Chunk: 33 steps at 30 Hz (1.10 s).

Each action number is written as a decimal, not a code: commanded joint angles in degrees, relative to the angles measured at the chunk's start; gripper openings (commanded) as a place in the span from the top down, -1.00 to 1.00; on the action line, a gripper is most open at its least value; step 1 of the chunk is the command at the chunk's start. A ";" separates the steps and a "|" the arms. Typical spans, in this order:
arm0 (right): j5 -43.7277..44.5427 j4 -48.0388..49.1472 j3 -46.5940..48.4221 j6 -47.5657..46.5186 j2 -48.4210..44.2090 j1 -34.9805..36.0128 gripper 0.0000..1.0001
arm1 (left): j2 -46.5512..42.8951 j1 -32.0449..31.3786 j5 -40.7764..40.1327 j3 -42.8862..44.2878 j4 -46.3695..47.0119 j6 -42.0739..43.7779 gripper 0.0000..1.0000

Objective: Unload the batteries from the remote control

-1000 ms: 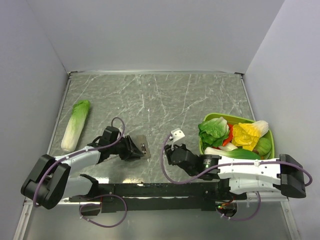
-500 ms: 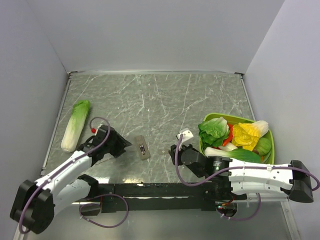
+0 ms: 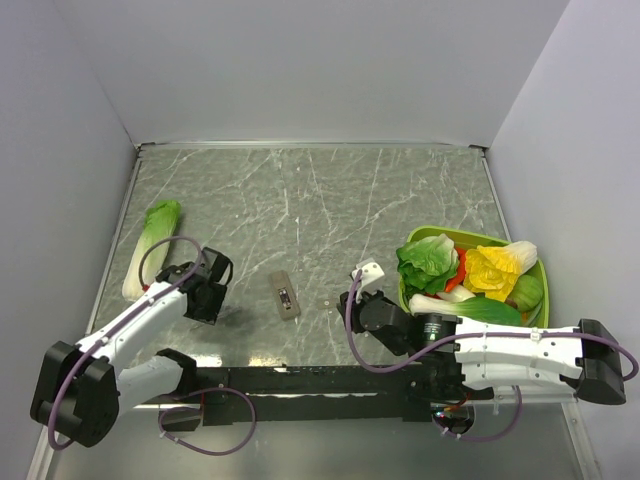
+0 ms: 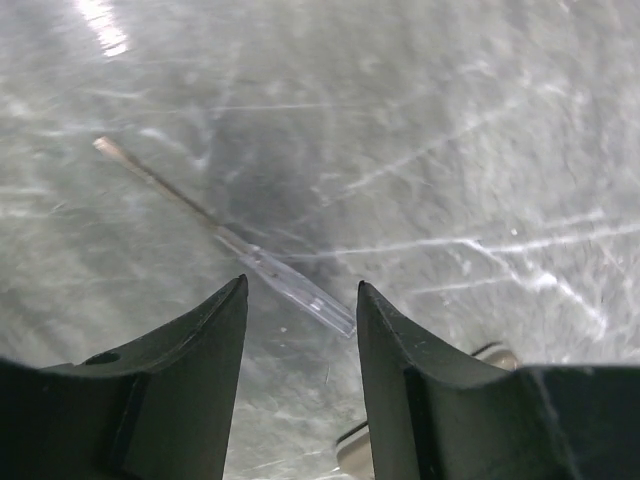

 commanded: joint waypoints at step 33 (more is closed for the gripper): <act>0.15 0.00 1.73 -0.60 1.14 1.04 -0.03 | 7.61 0.46 2.76 -4.33 2.80 -12.35 0.57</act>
